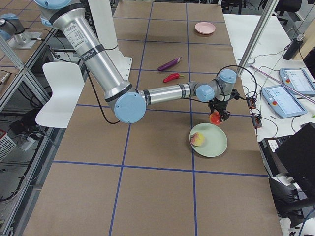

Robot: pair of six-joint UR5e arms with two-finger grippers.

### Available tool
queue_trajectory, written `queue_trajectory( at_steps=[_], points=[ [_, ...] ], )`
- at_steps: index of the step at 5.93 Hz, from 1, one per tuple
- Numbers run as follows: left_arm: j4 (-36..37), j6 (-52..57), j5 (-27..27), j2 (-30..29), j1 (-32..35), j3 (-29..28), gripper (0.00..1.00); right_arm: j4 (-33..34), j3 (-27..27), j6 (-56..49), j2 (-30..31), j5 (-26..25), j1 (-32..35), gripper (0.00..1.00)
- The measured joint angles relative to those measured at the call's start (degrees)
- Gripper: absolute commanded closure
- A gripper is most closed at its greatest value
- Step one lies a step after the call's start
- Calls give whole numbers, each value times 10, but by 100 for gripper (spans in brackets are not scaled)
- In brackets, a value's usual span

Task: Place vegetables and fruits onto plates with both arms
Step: 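Release the pomegranate onto the green plate and raise the right gripper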

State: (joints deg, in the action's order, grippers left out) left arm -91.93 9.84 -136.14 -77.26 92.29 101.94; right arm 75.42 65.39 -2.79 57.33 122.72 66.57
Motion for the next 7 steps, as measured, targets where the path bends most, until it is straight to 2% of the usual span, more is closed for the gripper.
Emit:
queue_trajectory(
  at_steps=[1, 3, 4, 5, 7],
  points=[
    [0, 0, 0, 0, 0, 1, 0, -21, -4, -1, 22, -10, -2, 1],
    [-8, -3, -6, -14, -1, 17, 0, -50, 9, 101, 42, 32, -2, 1],
    [-38, -5, -14, -30, -2, 29, 0, -42, 30, 137, 43, 53, 8, 1],
    [-75, -16, -19, -53, -5, 33, 0, -21, 45, 145, 51, 80, 39, 1],
    [-115, -165, -43, -90, -40, 44, 0, 14, 103, 122, 124, 128, 125, 0]
  ],
)
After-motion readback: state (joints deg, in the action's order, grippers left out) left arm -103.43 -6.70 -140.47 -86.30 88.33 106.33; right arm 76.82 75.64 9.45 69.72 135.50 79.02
